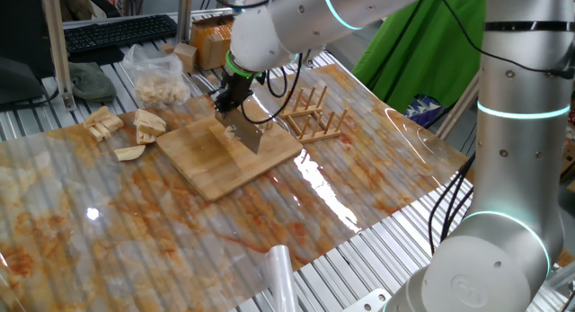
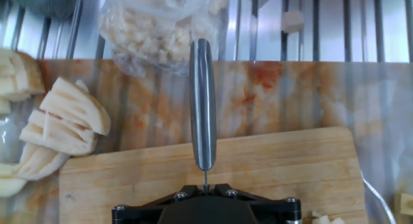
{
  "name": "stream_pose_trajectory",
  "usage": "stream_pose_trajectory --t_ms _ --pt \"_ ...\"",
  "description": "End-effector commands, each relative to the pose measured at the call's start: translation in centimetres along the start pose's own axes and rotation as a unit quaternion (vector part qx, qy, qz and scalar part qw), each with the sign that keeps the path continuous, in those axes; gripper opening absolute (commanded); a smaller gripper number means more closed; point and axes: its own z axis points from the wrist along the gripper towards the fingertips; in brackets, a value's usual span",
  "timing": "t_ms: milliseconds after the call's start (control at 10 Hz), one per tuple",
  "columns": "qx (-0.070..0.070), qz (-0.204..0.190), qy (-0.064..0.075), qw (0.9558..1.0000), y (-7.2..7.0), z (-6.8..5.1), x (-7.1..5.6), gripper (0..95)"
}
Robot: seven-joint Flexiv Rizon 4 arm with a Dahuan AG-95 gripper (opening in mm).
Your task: Slice the lotus root
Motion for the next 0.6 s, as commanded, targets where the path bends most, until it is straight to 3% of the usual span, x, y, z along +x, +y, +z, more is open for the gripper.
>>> stream_pose_trajectory --t_ms 100,200,300,400,500,600 --pt "-0.01 0.015 -0.039 0.9991 0.1 0.1 0.0 0.0" --pt "-0.009 0.015 -0.049 0.9987 0.2 0.4 0.1 0.0" --pt "0.001 0.012 -0.074 0.9972 0.6 1.8 0.3 0.0" --pt "0.0 0.017 -0.087 0.996 0.9 3.2 0.4 0.0" --pt "0.0 0.021 -0.082 0.9964 1.1 4.0 0.5 0.0" --pt "0.002 0.022 -0.077 0.9968 1.0 3.9 0.4 0.0"
